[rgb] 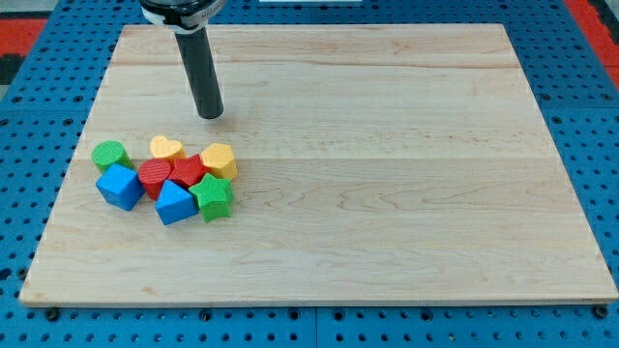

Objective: Move your hand slightly to the left

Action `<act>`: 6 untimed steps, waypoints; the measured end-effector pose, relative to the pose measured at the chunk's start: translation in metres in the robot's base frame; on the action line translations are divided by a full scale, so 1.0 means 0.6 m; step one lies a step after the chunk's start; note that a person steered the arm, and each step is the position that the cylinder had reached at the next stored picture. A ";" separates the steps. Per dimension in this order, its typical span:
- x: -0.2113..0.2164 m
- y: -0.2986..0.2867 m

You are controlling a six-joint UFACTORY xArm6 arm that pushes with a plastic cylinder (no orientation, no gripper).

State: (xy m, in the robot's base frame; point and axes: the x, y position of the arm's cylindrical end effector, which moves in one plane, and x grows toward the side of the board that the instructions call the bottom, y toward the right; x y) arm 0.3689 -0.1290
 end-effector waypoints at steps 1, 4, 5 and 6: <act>0.000 0.000; 0.000 -0.051; -0.001 -0.052; -0.001 -0.052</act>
